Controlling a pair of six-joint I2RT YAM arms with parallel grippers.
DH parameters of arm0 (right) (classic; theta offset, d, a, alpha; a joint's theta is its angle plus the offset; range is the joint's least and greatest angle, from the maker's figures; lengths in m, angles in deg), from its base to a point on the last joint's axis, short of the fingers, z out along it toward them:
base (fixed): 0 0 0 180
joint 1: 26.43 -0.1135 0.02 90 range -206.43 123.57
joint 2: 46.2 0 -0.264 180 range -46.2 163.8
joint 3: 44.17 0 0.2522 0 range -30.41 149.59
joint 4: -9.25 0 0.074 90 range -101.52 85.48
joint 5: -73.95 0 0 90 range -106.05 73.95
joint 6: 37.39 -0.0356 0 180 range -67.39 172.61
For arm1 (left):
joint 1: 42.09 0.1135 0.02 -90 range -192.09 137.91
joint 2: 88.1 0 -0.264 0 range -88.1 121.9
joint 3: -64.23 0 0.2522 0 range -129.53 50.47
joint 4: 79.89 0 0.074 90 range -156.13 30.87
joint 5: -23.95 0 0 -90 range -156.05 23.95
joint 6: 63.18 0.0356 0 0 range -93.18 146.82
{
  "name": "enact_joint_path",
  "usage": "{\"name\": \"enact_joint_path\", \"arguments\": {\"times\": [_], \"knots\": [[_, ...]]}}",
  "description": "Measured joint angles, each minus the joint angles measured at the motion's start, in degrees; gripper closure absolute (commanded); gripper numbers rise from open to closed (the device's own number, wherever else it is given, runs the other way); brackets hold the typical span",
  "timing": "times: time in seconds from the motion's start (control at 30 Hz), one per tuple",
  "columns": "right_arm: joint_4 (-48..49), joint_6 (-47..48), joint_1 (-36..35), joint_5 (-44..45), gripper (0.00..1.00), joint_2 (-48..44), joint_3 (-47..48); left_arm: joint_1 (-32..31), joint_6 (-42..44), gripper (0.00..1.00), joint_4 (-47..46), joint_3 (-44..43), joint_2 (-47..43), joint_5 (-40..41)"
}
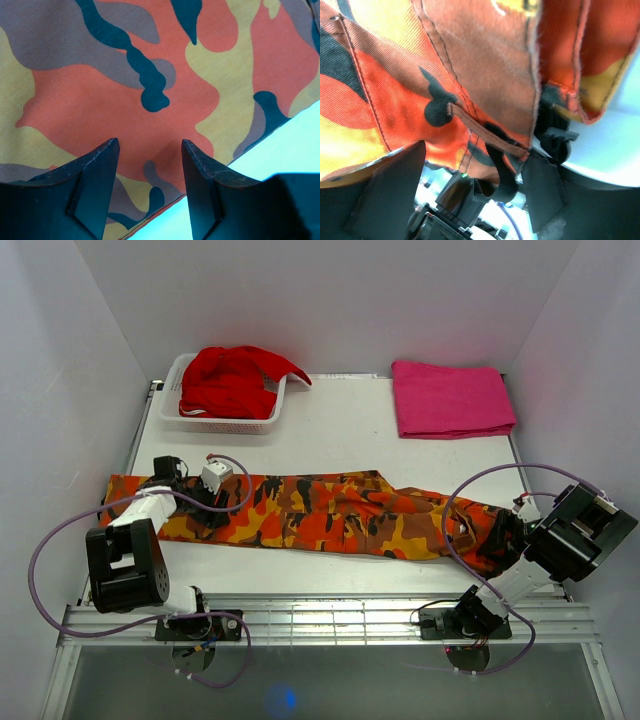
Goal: Fold and stack the trousers
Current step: Fold the trousers
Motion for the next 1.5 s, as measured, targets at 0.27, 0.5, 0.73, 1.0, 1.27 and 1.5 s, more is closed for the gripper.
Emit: {"name": "enact_joint_path", "arguments": {"times": [0.27, 0.5, 0.73, 1.0, 1.27, 1.5], "knots": [[5.2, 3.8, 0.5, -0.5, 0.83, -1.0, 0.0, 0.0, -0.3, 0.38, -2.7, 0.1, 2.9, 1.4], [2.7, 6.0, 0.8, -1.4, 0.92, -6.8, 4.1, 0.0, -1.6, 0.51, -5.1, -0.7, 4.9, 2.4], [-1.1, 6.1, -0.7, -5.9, 0.92, -7.4, 13.2, 0.0, -2.3, 0.59, -7.0, -1.7, 6.6, 3.1], [-3.4, 6.8, -2.4, -7.5, 0.83, -4.6, 15.7, -0.1, -3.0, 0.59, -7.0, -2.9, 7.8, 3.1], [-6.2, 11.5, -2.4, -3.9, 0.18, -5.0, 13.4, -0.3, -0.6, 0.45, -3.1, -3.2, 6.1, 0.2], [-8.1, 12.3, 0.0, 0.7, 0.17, -6.3, 12.0, -11.6, -0.7, 0.37, 2.0, -9.7, -2.7, -3.9]]}}
